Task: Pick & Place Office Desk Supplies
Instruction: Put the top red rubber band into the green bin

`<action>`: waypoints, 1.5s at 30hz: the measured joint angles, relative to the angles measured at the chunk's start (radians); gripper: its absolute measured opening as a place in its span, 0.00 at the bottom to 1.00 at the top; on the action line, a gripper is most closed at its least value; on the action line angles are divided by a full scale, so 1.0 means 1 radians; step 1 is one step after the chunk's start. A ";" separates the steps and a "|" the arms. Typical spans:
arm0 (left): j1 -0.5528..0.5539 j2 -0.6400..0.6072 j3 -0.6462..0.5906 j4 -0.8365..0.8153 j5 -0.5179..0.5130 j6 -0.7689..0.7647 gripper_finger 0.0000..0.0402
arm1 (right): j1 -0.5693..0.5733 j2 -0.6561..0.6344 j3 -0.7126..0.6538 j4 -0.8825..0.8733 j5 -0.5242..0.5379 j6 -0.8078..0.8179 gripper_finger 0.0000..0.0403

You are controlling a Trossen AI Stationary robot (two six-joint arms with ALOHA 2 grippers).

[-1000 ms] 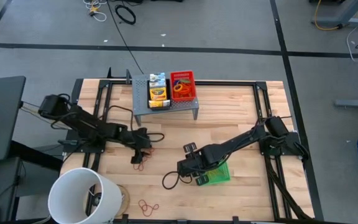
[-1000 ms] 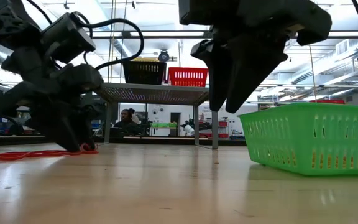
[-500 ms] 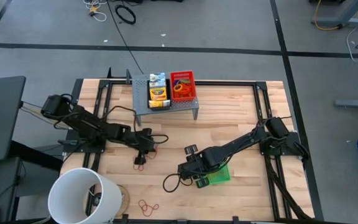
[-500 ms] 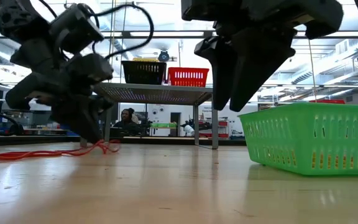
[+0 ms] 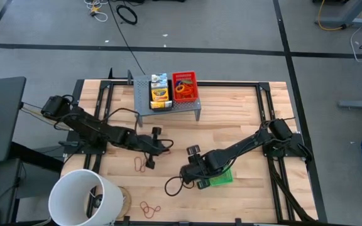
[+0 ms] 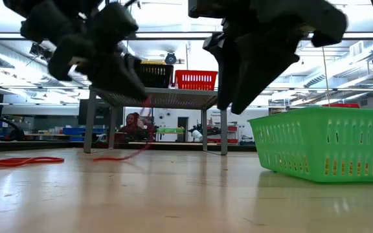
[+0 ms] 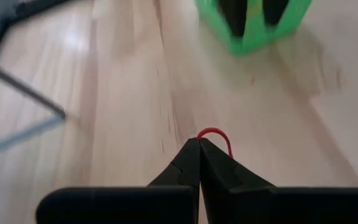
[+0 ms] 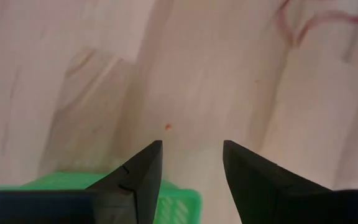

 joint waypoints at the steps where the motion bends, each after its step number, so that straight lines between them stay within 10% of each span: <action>1: -0.001 0.000 0.005 0.019 0.000 0.013 0.00 | 0.000 0.000 0.000 0.011 0.015 0.000 0.44; 14: -0.004 -0.001 0.014 0.115 0.070 0.103 0.00 | -0.059 0.000 0.001 0.164 0.143 -0.003 0.44; 34: -0.004 -0.002 0.014 0.165 0.095 0.147 0.00 | -0.159 0.000 0.001 0.358 -0.055 0.022 0.43; 45: -0.003 -0.001 0.014 0.180 0.117 0.148 0.00 | -0.145 0.000 0.001 0.310 -0.047 -0.047 0.03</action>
